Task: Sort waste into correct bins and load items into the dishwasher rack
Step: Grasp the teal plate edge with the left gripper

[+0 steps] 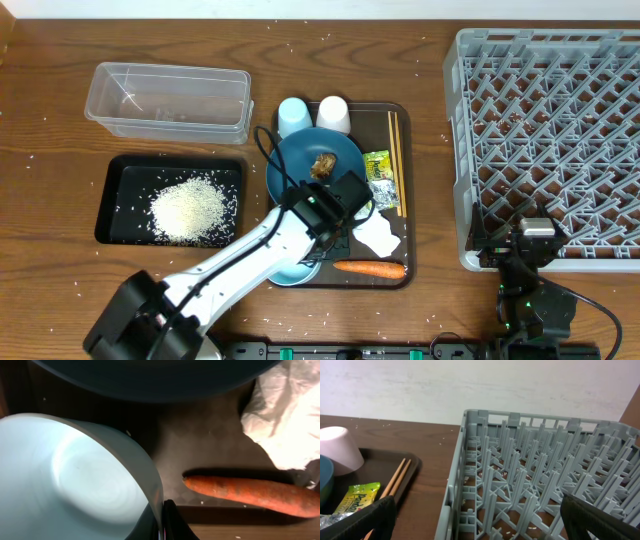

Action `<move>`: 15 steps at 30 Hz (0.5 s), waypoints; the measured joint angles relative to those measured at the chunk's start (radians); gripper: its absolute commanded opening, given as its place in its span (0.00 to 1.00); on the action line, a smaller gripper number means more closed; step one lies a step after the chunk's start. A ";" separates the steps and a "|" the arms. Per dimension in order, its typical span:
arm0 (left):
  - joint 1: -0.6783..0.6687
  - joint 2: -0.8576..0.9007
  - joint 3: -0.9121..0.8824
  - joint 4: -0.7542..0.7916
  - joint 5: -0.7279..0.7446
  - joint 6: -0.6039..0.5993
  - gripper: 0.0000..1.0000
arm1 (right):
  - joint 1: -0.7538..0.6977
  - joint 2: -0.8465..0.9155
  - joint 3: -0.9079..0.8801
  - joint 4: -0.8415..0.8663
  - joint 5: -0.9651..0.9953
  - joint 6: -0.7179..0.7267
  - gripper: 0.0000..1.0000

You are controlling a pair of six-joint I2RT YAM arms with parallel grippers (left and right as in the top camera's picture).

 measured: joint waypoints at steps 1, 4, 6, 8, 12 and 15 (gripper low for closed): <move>0.000 0.005 0.000 0.004 0.000 0.000 0.07 | 0.000 0.000 0.000 0.000 0.000 0.000 0.99; 0.000 0.008 0.000 0.013 0.000 0.002 0.17 | 0.000 0.000 0.000 0.000 0.000 0.000 0.99; 0.000 0.008 0.000 0.015 -0.002 -0.006 0.22 | 0.000 0.000 0.000 0.000 0.000 0.000 0.99; 0.000 0.008 0.000 0.020 -0.004 -0.008 0.25 | 0.000 0.000 0.000 0.000 0.000 0.000 0.99; 0.000 0.008 0.000 0.042 -0.007 -0.011 0.27 | 0.000 0.000 0.000 0.000 0.000 0.000 0.99; 0.000 0.008 0.000 0.044 -0.006 -0.007 0.26 | 0.000 0.000 0.000 0.000 0.000 0.000 0.99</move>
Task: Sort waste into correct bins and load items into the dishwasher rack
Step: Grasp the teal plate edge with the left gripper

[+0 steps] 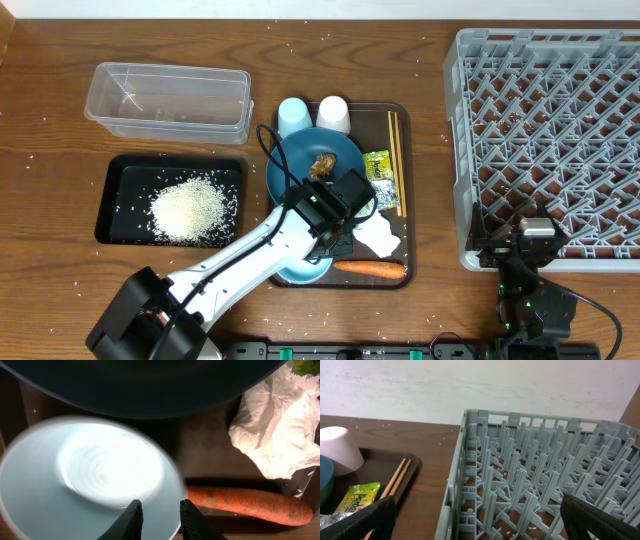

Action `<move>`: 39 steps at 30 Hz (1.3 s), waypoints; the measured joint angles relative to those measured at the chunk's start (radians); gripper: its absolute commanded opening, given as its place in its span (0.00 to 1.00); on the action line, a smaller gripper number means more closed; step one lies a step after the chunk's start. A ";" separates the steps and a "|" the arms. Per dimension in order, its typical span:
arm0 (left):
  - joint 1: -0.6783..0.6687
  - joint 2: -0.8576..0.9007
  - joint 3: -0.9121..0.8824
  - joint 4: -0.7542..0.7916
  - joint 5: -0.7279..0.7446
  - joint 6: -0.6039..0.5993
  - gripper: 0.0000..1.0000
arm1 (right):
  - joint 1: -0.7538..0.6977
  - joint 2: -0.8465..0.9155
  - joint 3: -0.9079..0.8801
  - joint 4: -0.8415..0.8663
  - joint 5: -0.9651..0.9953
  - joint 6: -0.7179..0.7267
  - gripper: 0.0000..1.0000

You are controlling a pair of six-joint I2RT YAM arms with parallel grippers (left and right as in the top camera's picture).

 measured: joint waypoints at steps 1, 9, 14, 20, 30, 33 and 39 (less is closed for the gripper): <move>0.000 0.000 0.000 0.000 0.001 0.007 0.27 | 0.000 0.000 0.000 0.000 0.000 0.000 0.99; 0.000 -0.006 0.122 -0.061 0.012 0.134 0.72 | 0.000 0.000 0.000 0.000 0.000 0.000 0.99; 0.000 -0.011 0.231 -0.047 0.011 0.239 0.82 | 0.000 0.000 0.000 0.000 0.000 0.000 0.99; 0.017 0.016 0.255 0.011 -0.002 0.342 0.83 | 0.000 0.000 0.000 0.000 0.000 0.000 0.99; 0.067 0.168 0.255 0.120 -0.076 0.488 0.76 | 0.000 0.000 0.000 0.000 0.000 0.000 0.99; 0.043 0.202 0.255 0.120 -0.116 0.533 0.76 | 0.000 0.000 0.000 0.000 0.000 0.000 0.99; -0.008 0.281 0.255 0.120 -0.230 0.586 0.76 | 0.000 0.000 0.000 0.000 0.000 0.000 0.99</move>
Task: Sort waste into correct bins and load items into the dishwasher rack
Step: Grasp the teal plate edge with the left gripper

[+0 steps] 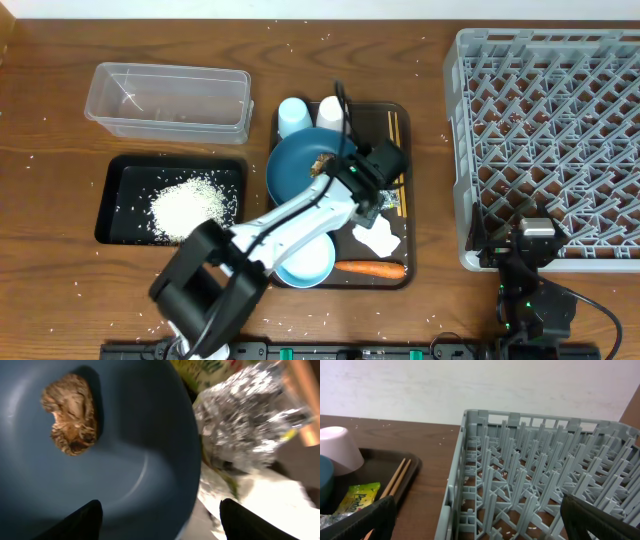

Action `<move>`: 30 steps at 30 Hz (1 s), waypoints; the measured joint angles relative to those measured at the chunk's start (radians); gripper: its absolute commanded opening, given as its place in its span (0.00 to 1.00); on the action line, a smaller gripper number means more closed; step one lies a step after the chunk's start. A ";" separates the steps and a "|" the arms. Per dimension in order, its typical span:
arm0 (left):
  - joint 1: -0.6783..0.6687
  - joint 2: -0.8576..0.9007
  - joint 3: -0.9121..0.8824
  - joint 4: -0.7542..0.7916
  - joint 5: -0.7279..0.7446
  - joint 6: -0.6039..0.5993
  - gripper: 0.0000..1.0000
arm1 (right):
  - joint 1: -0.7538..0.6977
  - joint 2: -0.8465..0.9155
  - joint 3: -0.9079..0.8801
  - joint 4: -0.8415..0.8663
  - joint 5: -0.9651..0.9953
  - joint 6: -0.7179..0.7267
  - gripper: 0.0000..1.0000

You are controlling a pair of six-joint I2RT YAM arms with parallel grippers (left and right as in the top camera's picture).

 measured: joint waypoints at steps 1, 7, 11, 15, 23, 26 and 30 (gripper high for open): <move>-0.003 0.016 0.000 0.000 -0.014 0.006 0.76 | 0.000 0.000 0.000 0.000 0.000 0.000 0.99; -0.003 0.073 0.000 0.002 -0.051 0.014 0.75 | 0.000 0.000 0.000 0.000 0.000 0.000 0.99; -0.003 0.084 0.000 0.014 -0.060 0.015 0.70 | 0.000 0.000 0.000 0.000 0.000 0.000 0.99; -0.003 0.084 0.000 0.034 -0.068 0.019 0.60 | 0.000 0.000 0.000 0.000 0.000 0.000 0.99; -0.003 0.084 -0.001 0.043 -0.070 0.030 0.56 | 0.000 0.000 0.000 0.000 0.000 0.000 0.99; -0.003 0.084 -0.009 0.061 -0.070 0.031 0.55 | 0.000 0.000 0.000 0.000 0.000 0.000 0.99; -0.003 0.084 -0.027 0.064 -0.070 0.031 0.53 | 0.000 0.000 0.000 0.000 0.000 0.000 0.99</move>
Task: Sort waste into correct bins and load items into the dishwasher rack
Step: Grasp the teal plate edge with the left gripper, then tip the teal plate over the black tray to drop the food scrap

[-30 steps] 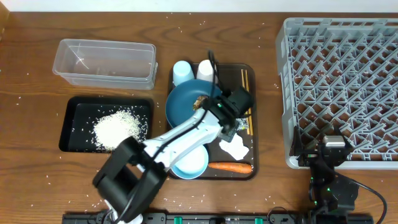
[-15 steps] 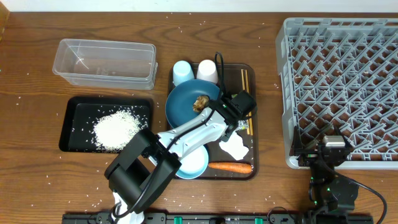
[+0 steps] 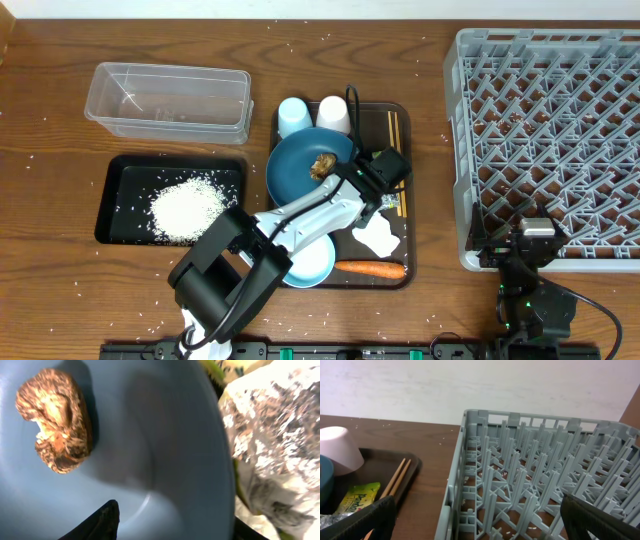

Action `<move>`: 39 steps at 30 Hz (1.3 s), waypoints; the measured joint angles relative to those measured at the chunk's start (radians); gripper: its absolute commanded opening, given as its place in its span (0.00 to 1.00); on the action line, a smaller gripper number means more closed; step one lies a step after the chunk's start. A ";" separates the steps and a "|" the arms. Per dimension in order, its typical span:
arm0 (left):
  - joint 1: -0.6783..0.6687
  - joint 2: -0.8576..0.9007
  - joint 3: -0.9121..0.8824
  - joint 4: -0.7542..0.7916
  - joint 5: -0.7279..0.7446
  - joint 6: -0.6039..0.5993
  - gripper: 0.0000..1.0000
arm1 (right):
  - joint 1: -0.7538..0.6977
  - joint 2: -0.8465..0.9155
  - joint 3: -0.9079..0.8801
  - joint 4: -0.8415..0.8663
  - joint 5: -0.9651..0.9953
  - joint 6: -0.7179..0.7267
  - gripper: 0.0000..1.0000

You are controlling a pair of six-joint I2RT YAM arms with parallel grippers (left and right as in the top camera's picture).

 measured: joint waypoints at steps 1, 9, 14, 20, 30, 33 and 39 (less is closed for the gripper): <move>0.000 0.000 -0.003 0.001 0.000 -0.001 0.51 | 0.000 0.000 0.000 0.000 0.000 0.000 0.99; 0.000 0.000 -0.006 0.011 0.024 -0.001 0.28 | 0.000 0.000 0.000 0.000 0.000 0.000 0.99; 0.000 0.000 -0.006 0.012 0.031 -0.002 0.13 | 0.000 0.000 0.000 0.000 0.000 0.000 0.99; -0.001 0.000 -0.006 0.017 0.027 0.005 0.06 | 0.000 0.000 0.000 0.000 0.000 0.000 0.99; -0.002 -0.043 -0.006 0.008 0.092 -0.002 0.06 | 0.000 0.000 0.000 0.000 0.000 0.000 0.99; 0.001 -0.111 -0.007 0.002 0.110 -0.029 0.06 | 0.000 0.000 0.000 0.000 0.000 0.000 0.99; 0.002 -0.290 -0.008 -0.002 0.159 -0.079 0.06 | 0.000 0.000 0.000 0.000 0.000 0.000 0.99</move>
